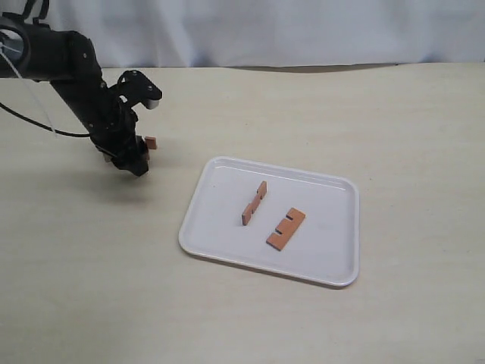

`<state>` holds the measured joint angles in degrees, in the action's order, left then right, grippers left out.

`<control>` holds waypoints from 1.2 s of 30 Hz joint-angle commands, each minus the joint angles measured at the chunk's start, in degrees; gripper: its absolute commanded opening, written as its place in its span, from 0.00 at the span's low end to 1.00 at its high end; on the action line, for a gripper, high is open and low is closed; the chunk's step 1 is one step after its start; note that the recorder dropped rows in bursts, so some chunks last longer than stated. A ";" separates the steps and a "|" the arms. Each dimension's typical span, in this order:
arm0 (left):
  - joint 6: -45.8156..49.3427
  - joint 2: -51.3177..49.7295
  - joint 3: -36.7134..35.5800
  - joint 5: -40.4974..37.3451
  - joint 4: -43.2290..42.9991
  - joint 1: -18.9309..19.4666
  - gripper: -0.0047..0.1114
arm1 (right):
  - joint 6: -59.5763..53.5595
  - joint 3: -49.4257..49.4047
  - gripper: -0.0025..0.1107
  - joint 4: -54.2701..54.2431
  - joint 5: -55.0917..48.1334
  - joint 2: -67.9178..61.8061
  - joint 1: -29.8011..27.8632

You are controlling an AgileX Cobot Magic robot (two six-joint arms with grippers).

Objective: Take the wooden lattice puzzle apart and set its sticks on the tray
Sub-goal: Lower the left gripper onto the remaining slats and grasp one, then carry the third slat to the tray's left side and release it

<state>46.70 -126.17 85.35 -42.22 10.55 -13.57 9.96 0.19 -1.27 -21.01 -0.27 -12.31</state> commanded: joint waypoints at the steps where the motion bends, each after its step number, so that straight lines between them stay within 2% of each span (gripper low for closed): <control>1: 0.12 0.01 0.02 2.02 0.48 -0.08 0.54 | -0.27 -0.19 0.06 0.48 0.13 0.27 -0.17; 7: 0.01 -0.08 0.02 3.86 -0.86 -0.08 0.24 | -0.27 -0.19 0.06 0.48 0.13 0.27 -0.17; 11: -0.11 -0.08 0.02 1.89 -1.88 -0.08 0.04 | -0.27 -0.19 0.06 0.48 0.13 0.27 -0.17; 19: -2.78 3.47 0.02 -6.21 -1.66 -0.08 0.04 | -0.27 -0.19 0.06 0.48 0.13 0.27 -0.17; 22: -3.09 6.67 0.02 -8.22 2.92 -0.08 0.04 | -0.27 -0.19 0.06 0.48 0.13 0.27 -0.17; 26: -2.98 10.71 0.02 -9.22 13.58 -0.88 0.04 | -0.27 -0.19 0.06 0.48 0.13 0.27 -0.17; 31: -1.88 10.35 0.02 -11.05 22.90 -5.15 0.04 | -0.27 -0.19 0.06 0.48 0.13 0.27 -0.17; 36: -2.00 6.97 0.02 -8.57 28.53 -10.89 0.04 | -0.27 -0.19 0.06 0.48 0.13 0.27 -0.17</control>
<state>44.58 -117.55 85.36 -52.47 35.75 -21.74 9.96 0.19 -1.27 -21.01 -0.27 -12.31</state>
